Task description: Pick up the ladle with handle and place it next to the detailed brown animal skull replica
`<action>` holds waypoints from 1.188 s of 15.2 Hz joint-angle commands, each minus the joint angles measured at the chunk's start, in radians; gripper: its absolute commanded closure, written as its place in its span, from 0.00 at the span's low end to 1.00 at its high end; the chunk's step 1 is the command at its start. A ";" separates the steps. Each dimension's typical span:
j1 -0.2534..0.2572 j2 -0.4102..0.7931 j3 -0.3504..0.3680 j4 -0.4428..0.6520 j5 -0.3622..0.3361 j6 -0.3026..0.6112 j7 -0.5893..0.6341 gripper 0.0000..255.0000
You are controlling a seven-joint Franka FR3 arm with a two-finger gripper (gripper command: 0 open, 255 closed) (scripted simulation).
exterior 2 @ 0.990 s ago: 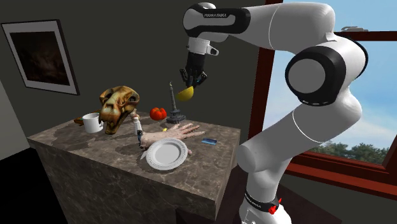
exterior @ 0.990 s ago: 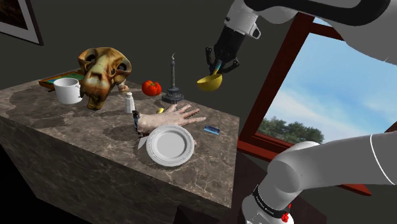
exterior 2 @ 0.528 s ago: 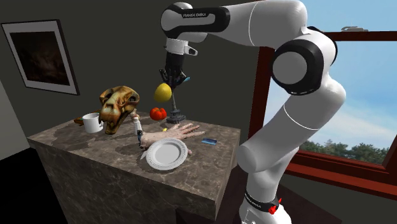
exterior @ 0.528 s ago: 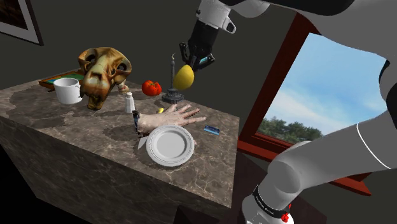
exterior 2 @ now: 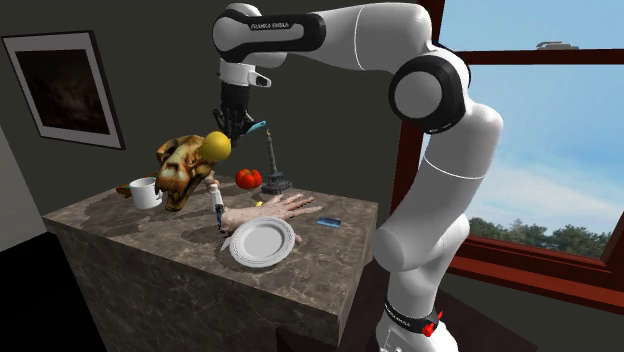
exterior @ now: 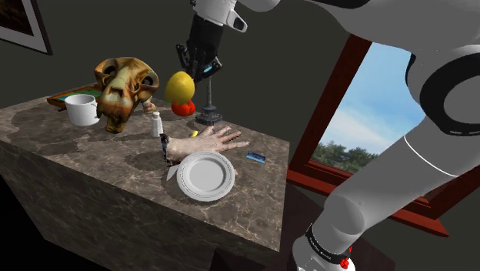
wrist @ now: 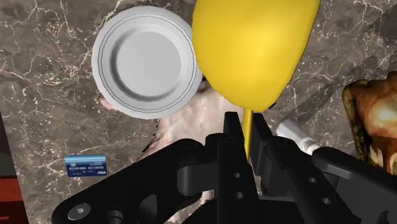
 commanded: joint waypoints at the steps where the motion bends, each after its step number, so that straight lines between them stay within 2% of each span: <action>1: 0.011 0.071 0.041 0.065 -0.035 0.010 0.059 1.00; 6: 0.072 0.290 0.124 0.285 -0.173 -0.010 0.209 1.00; 8: 0.118 0.390 0.144 0.395 -0.242 -0.034 0.267 1.00; 9: 0.168 0.483 0.158 0.506 -0.306 -0.065 0.314 1.00; 18: 0.144 0.436 0.144 0.325 -0.273 0.076 0.294 1.00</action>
